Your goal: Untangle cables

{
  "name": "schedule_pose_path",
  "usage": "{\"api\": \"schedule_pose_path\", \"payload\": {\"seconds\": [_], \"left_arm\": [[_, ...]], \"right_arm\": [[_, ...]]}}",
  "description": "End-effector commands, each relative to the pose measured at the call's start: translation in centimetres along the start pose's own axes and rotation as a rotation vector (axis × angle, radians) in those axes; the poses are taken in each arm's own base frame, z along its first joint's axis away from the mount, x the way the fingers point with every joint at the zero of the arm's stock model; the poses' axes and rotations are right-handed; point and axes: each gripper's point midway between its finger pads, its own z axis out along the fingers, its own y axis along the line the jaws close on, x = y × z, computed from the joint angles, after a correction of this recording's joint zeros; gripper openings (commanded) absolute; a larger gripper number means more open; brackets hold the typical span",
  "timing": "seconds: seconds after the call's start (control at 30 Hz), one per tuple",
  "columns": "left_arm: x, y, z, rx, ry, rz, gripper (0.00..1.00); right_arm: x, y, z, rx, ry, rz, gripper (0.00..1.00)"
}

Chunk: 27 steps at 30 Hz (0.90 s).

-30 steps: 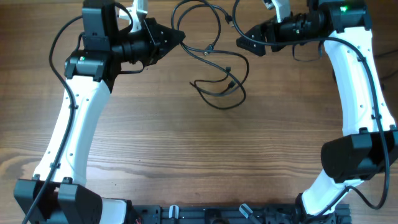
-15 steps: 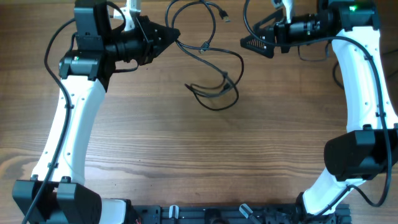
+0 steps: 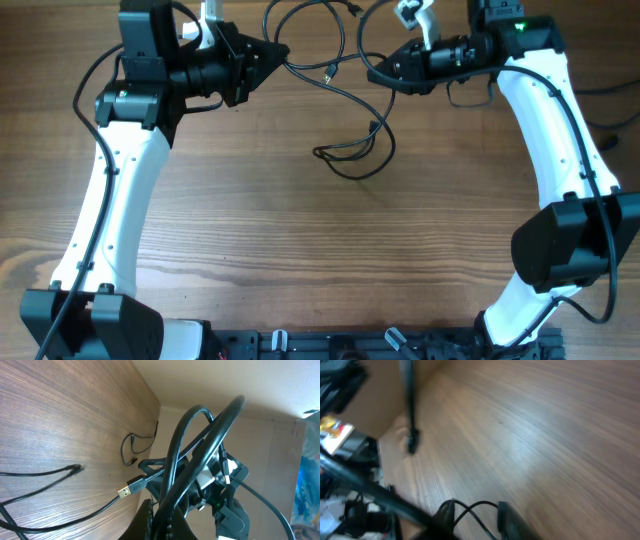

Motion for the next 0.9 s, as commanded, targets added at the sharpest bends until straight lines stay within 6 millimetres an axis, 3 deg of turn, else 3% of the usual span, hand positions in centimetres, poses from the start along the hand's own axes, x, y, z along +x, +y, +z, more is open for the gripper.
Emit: {"api": "schedule_pose_path", "payload": {"seconds": [0.0,0.07,0.1,0.17,0.23,0.33,0.4,0.5,0.57,0.63,0.67,0.77,0.87], "left_arm": [[-0.4,-0.4,-0.3,0.003,-0.026,-0.005,0.05],[-1.1,0.0,-0.4,-0.021,-0.072,-0.005,0.27],[-2.0,1.1,-0.5,-0.068,-0.129,-0.027,0.47],[-2.9,2.8,-0.8,-0.145,-0.196,-0.05,0.71],[-3.3,3.9,-1.1,-0.198,-0.227,-0.027,0.76],[-3.5,6.1,-1.8,-0.308,-0.258,0.016,0.77],[-2.9,6.4,-1.5,-0.331,-0.222,0.102,0.71],[-0.7,6.2,0.5,-0.346,-0.138,0.241,0.68],[1.4,7.1,2.4,-0.376,-0.049,0.311,0.67],[2.9,8.5,4.3,-0.41,0.028,0.347,0.65],[3.9,10.6,6.3,-0.462,0.095,0.391,0.65],[4.1,14.4,8.2,-0.558,0.148,0.375,0.62],[4.1,16.7,9.1,-0.593,0.199,0.392,0.61]], "right_arm": [[-0.1,-3.0,0.0,0.145,-0.002,0.204,0.08],[-1.4,-2.5,-1.1,0.185,-0.048,0.2,0.05],[-2.5,-1.6,-3.1,0.254,-0.085,0.173,0.04],[-2.8,-0.4,-5.3,0.333,-0.112,0.195,0.04],[-2.4,1.0,-6.4,0.345,-0.108,0.197,0.04],[-1.3,2.7,-5.5,0.323,-0.057,0.217,0.04],[-0.9,2.6,-4.6,0.393,-0.034,0.238,0.04],[-1.3,3.2,-3.3,0.441,-0.041,0.263,0.04],[-1.8,3.1,-3.4,0.439,-0.075,0.307,0.04],[-2.1,3.4,-3.3,0.422,-0.084,0.306,0.04],[-2.2,3.8,-3.1,0.392,-0.084,0.305,0.04],[-1.9,3.8,-3.1,0.393,-0.069,0.292,0.04],[-1.7,3.8,-3.1,0.394,-0.059,0.297,0.04]]}}
